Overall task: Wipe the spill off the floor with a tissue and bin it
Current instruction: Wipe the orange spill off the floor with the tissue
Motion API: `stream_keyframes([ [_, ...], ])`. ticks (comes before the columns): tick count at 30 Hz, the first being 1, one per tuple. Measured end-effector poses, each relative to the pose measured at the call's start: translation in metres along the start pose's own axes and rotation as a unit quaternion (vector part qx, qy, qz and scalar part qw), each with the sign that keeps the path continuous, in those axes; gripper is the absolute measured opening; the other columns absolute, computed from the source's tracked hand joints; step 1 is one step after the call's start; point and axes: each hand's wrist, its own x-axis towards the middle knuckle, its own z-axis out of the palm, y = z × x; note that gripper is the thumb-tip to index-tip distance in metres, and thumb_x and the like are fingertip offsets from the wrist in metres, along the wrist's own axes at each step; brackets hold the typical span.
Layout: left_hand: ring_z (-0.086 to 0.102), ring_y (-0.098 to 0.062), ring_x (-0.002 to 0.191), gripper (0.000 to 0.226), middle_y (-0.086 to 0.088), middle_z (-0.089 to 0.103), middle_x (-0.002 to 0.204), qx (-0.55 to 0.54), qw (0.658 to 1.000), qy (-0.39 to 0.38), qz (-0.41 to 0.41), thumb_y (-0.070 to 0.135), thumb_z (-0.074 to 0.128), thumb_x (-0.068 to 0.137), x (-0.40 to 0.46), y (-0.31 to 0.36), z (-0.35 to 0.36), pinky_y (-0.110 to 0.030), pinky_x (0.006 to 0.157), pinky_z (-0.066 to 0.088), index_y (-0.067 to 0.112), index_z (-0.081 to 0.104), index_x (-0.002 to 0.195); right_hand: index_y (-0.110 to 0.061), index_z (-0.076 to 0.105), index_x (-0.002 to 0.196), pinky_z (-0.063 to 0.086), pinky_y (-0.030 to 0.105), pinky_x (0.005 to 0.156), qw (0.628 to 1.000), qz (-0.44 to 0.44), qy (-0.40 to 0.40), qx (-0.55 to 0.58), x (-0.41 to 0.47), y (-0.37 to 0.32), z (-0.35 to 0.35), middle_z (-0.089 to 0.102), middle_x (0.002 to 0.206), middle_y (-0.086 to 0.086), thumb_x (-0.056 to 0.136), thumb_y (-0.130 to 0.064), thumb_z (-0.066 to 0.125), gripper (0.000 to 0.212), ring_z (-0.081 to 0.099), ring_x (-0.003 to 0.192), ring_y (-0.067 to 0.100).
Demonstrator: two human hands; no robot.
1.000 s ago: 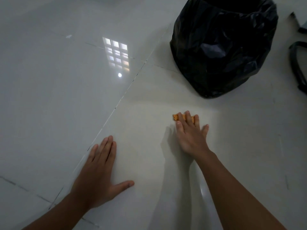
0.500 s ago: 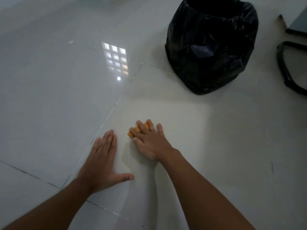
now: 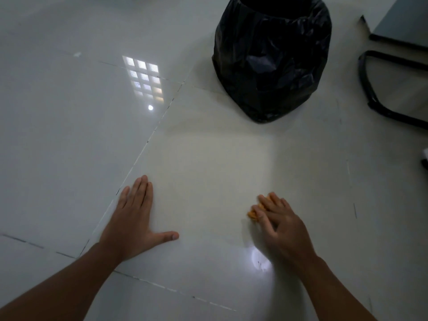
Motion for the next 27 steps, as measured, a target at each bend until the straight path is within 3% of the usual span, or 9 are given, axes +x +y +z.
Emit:
stream_keyframes([
  [4,0.010,-0.032,0.154,0.140,-0.023,0.013,0.164,0.000,1.000,-0.002,0.000,0.102,0.029,0.066,0.000,0.002,-0.001,-0.049,0.122,0.007,-0.007,0.018,0.154,-0.025,0.077,0.102,0.041,0.031,0.108,0.998,-0.037,0.047,0.011,-0.034,-0.007,0.004,0.065,0.127,-0.007,0.092,-0.026,0.062,0.018,0.048,0.132,0.008],
  [8,0.010,-0.032,0.154,0.139,-0.023,0.013,0.164,0.000,1.000,0.001,0.001,0.102,0.027,0.066,0.000,0.002,-0.001,-0.050,0.122,0.009,-0.007,0.018,0.153,-0.016,0.071,0.116,0.036,0.031,0.112,0.983,-0.168,-0.030,0.060,-0.042,-0.034,0.022,0.057,0.137,-0.005,0.091,-0.020,0.062,0.027,0.044,0.136,0.014],
  [12,0.007,-0.031,0.154,0.139,-0.021,0.010,0.165,-0.003,1.000,0.003,0.001,0.102,0.027,0.066,-0.001,0.002,0.000,-0.049,0.123,0.007,-0.005,0.017,0.154,-0.016,0.064,0.128,0.047,0.029,0.103,0.992,-0.116,0.011,0.049,-0.039,-0.038,0.023,0.059,0.136,-0.003,0.086,-0.019,0.069,0.043,0.050,0.130,0.007],
  [14,0.005,-0.029,0.154,0.140,-0.019,0.008,0.166,-0.004,1.000,0.008,0.000,0.102,0.027,0.065,0.000,0.001,0.001,-0.047,0.123,0.004,-0.004,0.015,0.155,-0.018,0.069,0.120,0.053,0.033,0.095,0.995,-0.095,0.033,0.026,-0.036,-0.036,0.018,0.066,0.126,-0.005,0.082,-0.022,0.074,0.039,0.055,0.126,0.007],
  [17,0.007,-0.029,0.154,0.139,-0.019,0.009,0.166,-0.005,1.000,0.013,-0.001,0.102,0.028,0.065,0.000,0.001,0.001,-0.047,0.123,0.005,-0.004,0.017,0.155,-0.019,0.074,0.109,0.057,0.034,0.084,0.989,-0.136,0.021,-0.047,-0.030,-0.034,0.015,0.070,0.117,-0.008,0.080,-0.031,0.074,0.031,0.056,0.124,0.010],
  [21,0.009,-0.031,0.154,0.138,-0.021,0.012,0.165,-0.003,1.000,0.014,0.000,0.101,0.027,0.066,0.000,0.001,0.003,-0.049,0.123,0.008,-0.005,0.019,0.154,-0.020,0.075,0.101,0.052,0.029,0.078,0.982,-0.142,-0.002,-0.123,-0.028,-0.041,0.012,0.071,0.111,-0.009,0.077,-0.050,0.072,0.037,0.060,0.119,0.013],
  [27,0.009,-0.031,0.154,0.137,-0.021,0.012,0.165,-0.005,1.000,0.019,0.000,0.101,0.029,0.067,0.000,0.001,0.003,-0.051,0.123,0.010,-0.005,0.019,0.154,-0.024,0.068,0.070,0.041,0.031,0.061,0.973,-0.085,-0.035,-0.210,-0.023,-0.063,0.012,0.069,0.090,-0.012,0.082,-0.046,0.058,0.027,0.062,0.077,0.014],
])
